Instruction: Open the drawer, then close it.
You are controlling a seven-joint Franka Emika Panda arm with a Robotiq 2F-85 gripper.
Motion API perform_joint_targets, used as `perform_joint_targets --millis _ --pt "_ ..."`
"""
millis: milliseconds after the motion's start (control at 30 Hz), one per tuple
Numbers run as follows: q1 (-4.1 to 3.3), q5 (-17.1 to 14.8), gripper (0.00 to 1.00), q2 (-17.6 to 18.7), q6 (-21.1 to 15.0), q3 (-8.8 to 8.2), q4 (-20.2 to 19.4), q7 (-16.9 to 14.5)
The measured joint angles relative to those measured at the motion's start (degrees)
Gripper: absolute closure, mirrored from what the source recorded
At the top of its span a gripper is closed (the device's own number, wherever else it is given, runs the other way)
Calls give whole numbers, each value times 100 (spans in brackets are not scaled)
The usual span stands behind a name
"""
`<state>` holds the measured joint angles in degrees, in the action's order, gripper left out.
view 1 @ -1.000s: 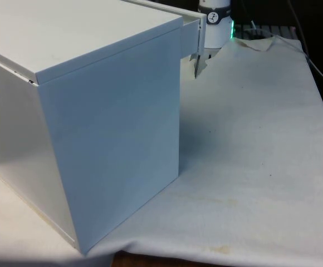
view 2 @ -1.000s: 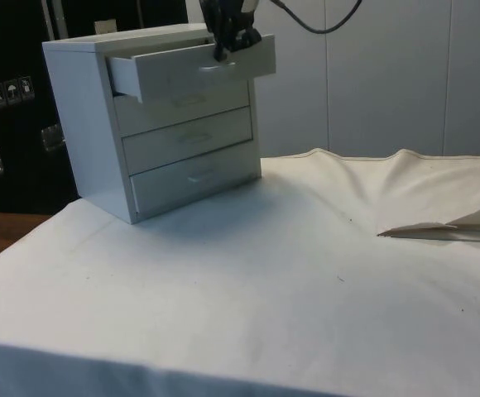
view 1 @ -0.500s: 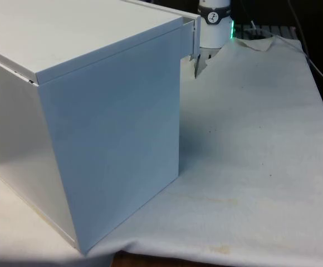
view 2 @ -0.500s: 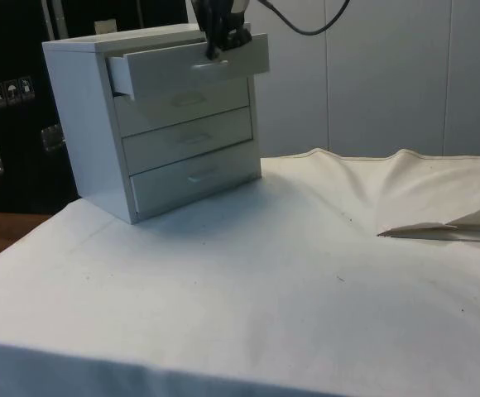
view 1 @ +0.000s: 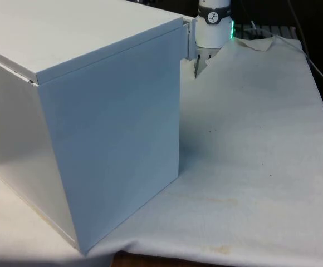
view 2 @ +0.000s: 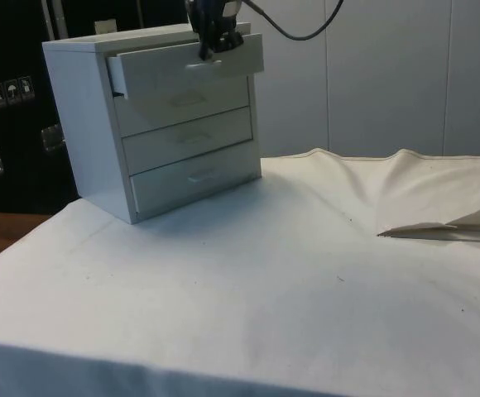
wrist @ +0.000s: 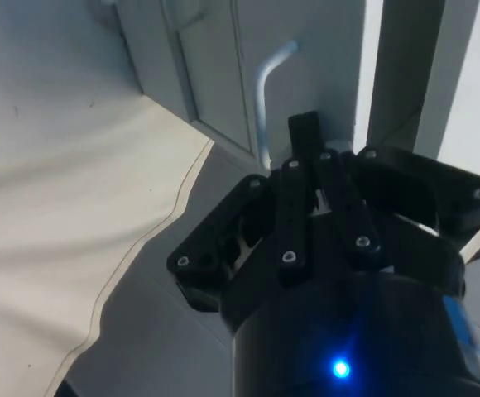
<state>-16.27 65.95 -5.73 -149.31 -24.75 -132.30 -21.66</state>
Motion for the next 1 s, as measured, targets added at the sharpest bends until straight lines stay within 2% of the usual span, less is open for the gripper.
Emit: perform_joint_targets --millis 533,1000 --pt "0 424 100 384 0 -6 292 584" --pt "0 401 100 682 0 -69 596 630"
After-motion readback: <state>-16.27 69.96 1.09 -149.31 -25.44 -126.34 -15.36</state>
